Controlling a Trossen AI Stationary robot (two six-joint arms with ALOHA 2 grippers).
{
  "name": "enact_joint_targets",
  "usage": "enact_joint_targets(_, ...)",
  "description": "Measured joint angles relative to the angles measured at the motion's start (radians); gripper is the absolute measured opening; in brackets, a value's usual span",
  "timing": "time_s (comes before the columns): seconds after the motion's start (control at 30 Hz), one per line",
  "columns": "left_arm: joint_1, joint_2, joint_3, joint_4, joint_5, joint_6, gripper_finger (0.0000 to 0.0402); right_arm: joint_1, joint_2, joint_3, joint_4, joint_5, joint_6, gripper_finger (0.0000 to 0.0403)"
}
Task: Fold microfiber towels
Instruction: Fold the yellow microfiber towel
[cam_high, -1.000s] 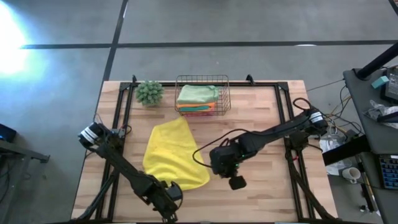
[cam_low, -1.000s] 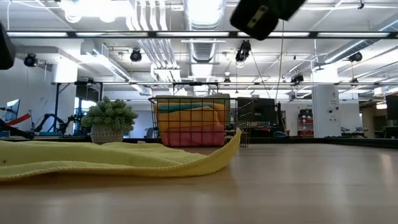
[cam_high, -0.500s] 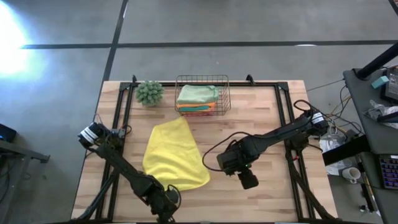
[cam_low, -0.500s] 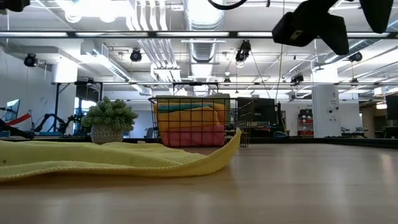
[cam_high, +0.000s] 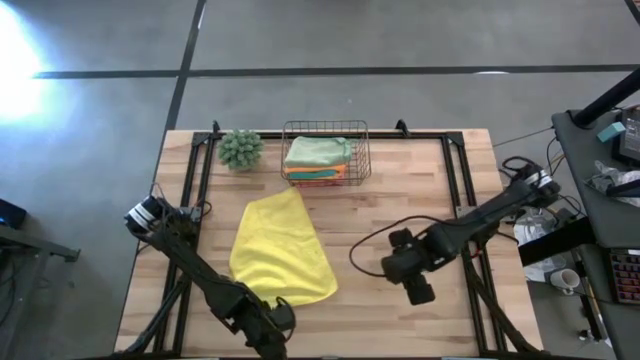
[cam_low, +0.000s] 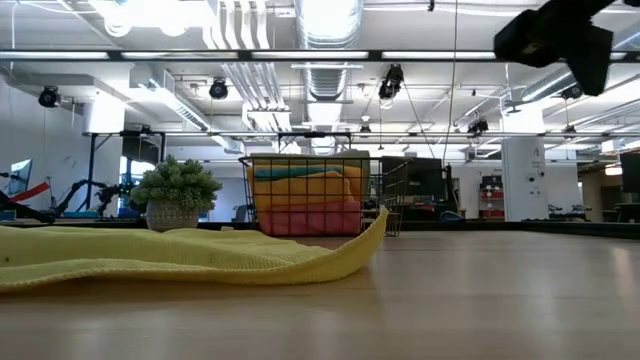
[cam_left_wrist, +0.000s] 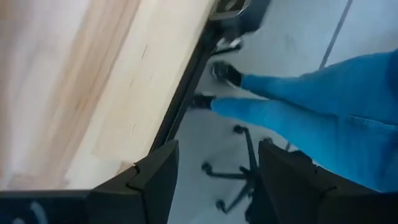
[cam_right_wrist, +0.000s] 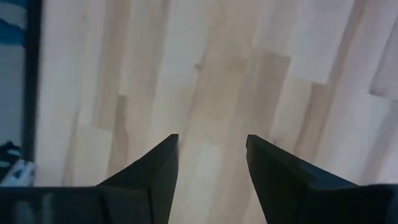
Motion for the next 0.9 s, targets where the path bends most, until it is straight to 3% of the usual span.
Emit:
enact_joint_targets(0.33, 0.004, 0.002, 0.248, -0.24, -0.285, 0.244, 0.0205, 0.042, -0.103, -0.18, 0.259, 0.015, 0.027, 0.018)
enact_joint_targets(0.5, -0.002, 0.002, 0.284, -0.361, -0.452, 0.299, 0.0205, 0.041, -0.078, -0.219, 0.388, 0.018, -0.059, 0.018)
enact_joint_targets(0.73, -0.019, 0.038, 0.269, -0.557, -0.472, 0.237, 0.0205, 0.041, -0.013, -0.201, 0.51, 0.055, -0.227, 0.018)
enact_joint_targets(0.9, -0.055, 0.098, 0.271, -0.571, -0.471, 0.226, 0.0205, 0.039, 0.052, -0.148, 0.518, 0.102, -0.36, 0.018)
